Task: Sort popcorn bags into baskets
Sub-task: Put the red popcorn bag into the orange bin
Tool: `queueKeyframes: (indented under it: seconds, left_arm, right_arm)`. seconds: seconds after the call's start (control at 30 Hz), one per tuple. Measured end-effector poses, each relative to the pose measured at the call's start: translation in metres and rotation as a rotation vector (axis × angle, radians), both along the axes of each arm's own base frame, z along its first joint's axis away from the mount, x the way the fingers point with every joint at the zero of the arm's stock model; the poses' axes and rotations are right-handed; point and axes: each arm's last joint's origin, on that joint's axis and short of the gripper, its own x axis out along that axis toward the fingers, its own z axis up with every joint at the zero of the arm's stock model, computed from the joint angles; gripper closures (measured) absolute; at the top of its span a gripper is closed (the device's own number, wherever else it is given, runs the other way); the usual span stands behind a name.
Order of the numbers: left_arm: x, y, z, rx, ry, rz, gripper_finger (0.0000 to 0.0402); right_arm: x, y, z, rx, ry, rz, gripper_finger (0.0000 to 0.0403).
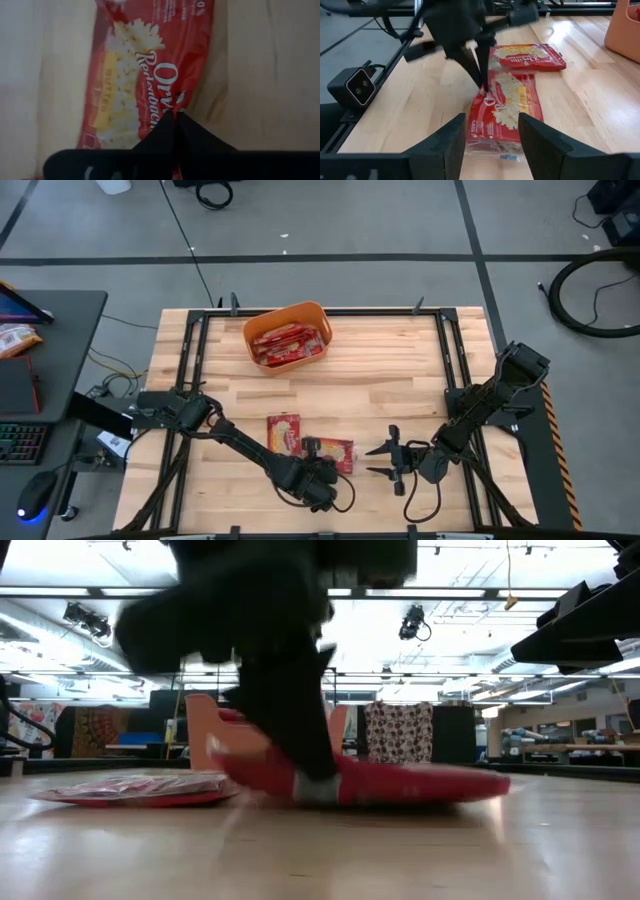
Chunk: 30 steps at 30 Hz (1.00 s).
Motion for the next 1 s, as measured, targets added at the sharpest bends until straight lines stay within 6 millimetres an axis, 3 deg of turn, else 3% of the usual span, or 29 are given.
queueKeyframes:
  seconds: [0.27, 0.5, 0.8, 0.9, 1.0]
  left_arm:
    - [0.009, 0.020, 0.060, 0.033, 0.090, 0.058, 0.0393]
    - [0.003, 0.061, 0.119, 0.224, 0.199, 0.152, 0.0394]
    - [-0.016, 0.168, 0.180, 0.262, 0.186, 0.313, 0.0394]
    - [-0.027, 0.212, 0.189, 0.205, 0.197, 0.400, 0.0394]
    - [-0.035, 0.254, 0.183, 0.116, 0.218, 0.460, 0.0394]
  right_arm:
    - [0.000, 0.000, 0.000, 0.002, 0.002, -0.001, 0.0218]
    - [0.000, 0.000, 0.000, 0.006, -0.002, -0.001, 0.0218]
    - [-0.002, 0.002, 0.000, 0.010, -0.003, 0.010, 0.0218]
    - [-0.002, 0.003, 0.001, 0.010, -0.009, 0.012, 0.0218]
    - [-0.001, 0.003, 0.002, 0.014, -0.014, 0.013, 0.0218]
